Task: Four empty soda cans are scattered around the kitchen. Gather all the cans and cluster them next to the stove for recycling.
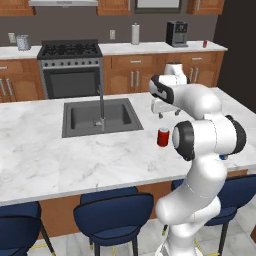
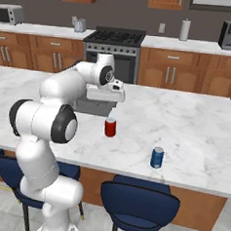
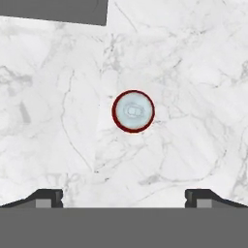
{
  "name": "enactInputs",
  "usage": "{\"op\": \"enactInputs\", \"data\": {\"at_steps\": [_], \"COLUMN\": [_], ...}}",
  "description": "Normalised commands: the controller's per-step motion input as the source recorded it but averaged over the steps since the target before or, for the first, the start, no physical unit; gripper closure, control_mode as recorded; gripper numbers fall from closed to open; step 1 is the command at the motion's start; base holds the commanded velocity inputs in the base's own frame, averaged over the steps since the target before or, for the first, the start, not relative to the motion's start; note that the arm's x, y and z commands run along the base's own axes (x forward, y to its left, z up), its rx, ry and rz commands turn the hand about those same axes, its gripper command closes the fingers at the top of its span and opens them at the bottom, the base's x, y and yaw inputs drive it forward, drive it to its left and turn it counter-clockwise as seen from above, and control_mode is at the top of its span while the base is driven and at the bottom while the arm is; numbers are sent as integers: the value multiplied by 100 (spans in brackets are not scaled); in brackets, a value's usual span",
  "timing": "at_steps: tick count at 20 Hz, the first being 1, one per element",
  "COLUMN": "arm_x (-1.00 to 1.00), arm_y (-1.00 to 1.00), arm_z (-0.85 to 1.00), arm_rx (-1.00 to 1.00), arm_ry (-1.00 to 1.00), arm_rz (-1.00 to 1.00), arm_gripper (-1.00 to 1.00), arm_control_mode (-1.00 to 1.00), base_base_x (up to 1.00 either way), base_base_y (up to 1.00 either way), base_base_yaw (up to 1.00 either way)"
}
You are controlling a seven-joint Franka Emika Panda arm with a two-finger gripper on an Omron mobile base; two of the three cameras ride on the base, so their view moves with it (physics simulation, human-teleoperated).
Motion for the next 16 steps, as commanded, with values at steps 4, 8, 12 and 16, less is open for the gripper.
{"op": "enactInputs", "data": {"at_steps": [4,8,12,16], "arm_x": [66,59,52,6], "arm_y": [-10,0,-2,-6], "arm_z": [-27,-23,-17,-28], "arm_rx": [-2,-1,0,0], "arm_ry": [0,0,0,7], "arm_rz": [0,0,1,-3], "arm_gripper": [-100,-100,-100,-100], "arm_control_mode": [-100,-100,-100,-100], "base_base_x": [0,0,0,0], "base_base_y": [0,0,0,0], "base_base_yaw": [0,0,0,0]}}
